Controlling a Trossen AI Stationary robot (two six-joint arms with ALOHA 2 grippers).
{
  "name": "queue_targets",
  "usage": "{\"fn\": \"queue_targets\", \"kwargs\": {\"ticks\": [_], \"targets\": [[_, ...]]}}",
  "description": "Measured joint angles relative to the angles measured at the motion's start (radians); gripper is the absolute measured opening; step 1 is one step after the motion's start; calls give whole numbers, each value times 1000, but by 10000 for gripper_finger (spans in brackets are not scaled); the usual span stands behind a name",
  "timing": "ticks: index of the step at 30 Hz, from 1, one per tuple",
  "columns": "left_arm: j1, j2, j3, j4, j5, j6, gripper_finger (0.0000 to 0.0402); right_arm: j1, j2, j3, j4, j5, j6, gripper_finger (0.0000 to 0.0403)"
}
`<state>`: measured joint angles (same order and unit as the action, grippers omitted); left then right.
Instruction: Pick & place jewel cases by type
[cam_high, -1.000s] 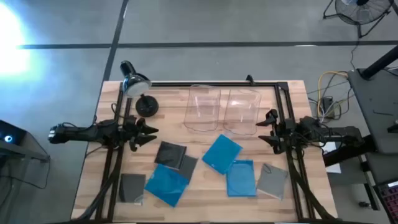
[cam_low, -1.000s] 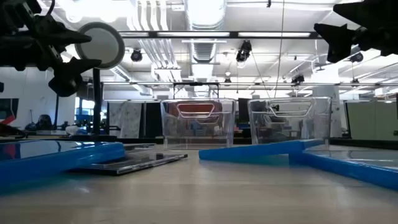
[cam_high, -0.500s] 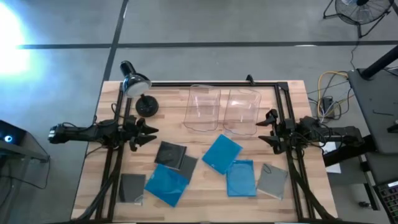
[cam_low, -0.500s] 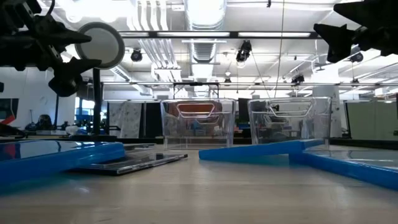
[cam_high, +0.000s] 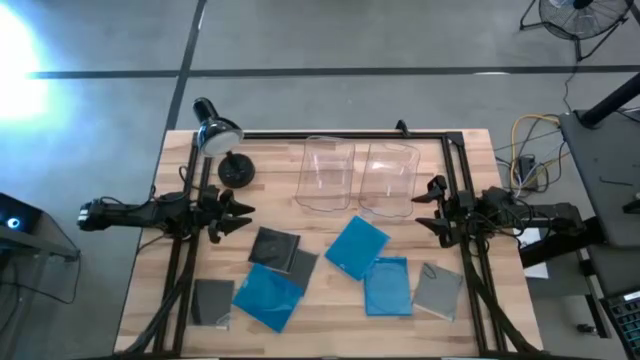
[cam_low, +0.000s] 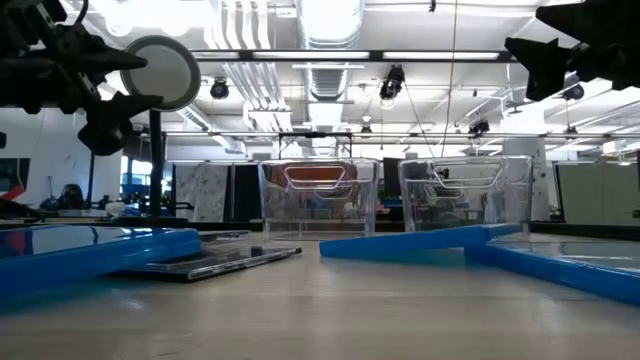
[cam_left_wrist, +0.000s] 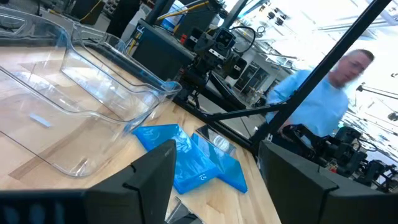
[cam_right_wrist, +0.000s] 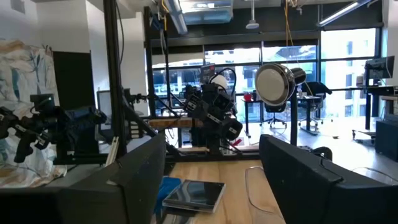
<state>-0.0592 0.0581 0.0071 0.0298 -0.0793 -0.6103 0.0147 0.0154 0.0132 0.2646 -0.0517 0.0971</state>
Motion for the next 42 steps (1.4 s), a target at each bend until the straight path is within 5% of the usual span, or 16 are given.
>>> {"fn": "queue_targets", "kwargs": {"ticks": [42], "targets": [[0,0,0,0,0,0,213,0,0,0,4,13,71,252]]}}
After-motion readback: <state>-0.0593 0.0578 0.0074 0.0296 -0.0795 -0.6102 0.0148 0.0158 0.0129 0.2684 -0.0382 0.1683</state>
